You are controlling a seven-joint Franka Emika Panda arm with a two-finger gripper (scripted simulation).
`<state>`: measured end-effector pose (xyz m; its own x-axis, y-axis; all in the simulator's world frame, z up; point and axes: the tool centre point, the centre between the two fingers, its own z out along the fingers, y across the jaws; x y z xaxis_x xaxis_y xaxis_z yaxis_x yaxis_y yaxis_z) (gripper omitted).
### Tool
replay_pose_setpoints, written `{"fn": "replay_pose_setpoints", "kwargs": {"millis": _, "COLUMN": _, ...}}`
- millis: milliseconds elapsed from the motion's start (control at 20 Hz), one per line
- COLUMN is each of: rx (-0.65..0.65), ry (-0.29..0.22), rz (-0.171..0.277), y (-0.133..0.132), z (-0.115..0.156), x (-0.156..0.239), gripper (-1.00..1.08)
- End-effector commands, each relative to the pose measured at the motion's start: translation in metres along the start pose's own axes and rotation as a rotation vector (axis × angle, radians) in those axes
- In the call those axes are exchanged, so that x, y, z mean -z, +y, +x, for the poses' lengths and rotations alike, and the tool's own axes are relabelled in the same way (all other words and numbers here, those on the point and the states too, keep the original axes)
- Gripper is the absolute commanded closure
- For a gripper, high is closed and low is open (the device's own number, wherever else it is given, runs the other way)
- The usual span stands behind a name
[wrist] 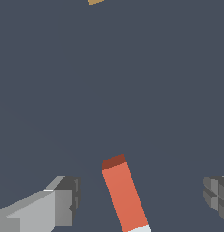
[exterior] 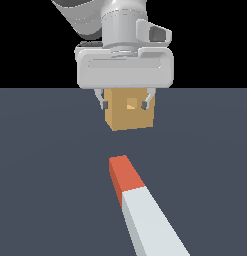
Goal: Insert the peg into the horizontal hole in a box.
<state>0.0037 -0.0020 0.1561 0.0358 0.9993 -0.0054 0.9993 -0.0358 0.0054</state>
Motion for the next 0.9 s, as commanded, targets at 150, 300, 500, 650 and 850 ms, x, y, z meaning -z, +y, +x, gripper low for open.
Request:
{"fn": "replay_pose_setpoints", "kwargs": {"millis": 150, "rx": 0.003, "ry": 0.000, "rz": 0.000, "y": 0.000, "z": -0.002, "x": -0.001, "gripper": -0.92}}
{"fn": "replay_pose_setpoints", "kwargs": {"millis": 300, "rx": 0.012, "ry": 0.000, "rz": 0.000, "y": 0.000, "z": -0.007, "x": -0.003, "gripper": -0.92}}
{"fn": "replay_pose_setpoints", "kwargs": {"millis": 500, "rx": 0.034, "ry": 0.001, "rz": 0.000, "y": 0.000, "z": -0.019, "x": -0.009, "gripper": -0.92}}
{"fn": "replay_pose_setpoints", "kwargs": {"millis": 650, "rx": 0.058, "ry": 0.001, "rz": 0.001, "y": 0.000, "z": -0.031, "x": -0.015, "gripper": -0.92}}
{"fn": "replay_pose_setpoints", "kwargs": {"millis": 850, "rx": 0.099, "ry": 0.002, "rz": 0.001, "y": 0.002, "z": -0.054, "x": -0.025, "gripper": -0.92}}
